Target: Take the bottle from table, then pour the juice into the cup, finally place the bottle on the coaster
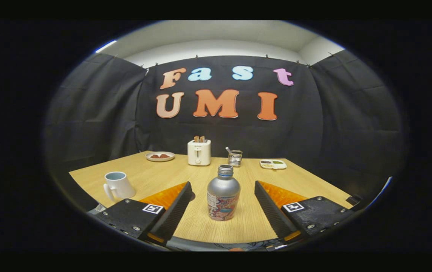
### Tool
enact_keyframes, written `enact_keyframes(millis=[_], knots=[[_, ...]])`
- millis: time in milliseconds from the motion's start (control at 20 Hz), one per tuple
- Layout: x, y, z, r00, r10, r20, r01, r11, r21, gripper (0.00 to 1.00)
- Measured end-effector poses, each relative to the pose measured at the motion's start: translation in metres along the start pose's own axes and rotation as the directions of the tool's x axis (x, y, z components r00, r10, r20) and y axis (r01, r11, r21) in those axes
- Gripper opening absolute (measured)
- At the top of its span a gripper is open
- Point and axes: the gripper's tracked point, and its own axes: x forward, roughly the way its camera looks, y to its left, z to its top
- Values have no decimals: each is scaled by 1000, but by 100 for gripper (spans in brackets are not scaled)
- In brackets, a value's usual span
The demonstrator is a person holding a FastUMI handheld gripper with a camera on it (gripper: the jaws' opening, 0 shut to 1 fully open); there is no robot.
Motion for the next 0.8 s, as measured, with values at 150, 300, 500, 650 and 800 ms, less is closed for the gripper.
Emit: enact_keyframes(millis=[150, 300, 500, 650, 800], knots=[[17, 0, -12, 1000, -12, -26, 12, 1000, -16, 99], [34, -5, -31, 996, -38, -75, 36, 999, -31, 99], [48, -4, -55, 990, -38, -136, 38, 999, -6, 99], [54, 0, -67, 987, -28, -156, 31, 999, 15, 99], [58, 0, -78, 983, -32, -178, 35, 999, 17, 99]])
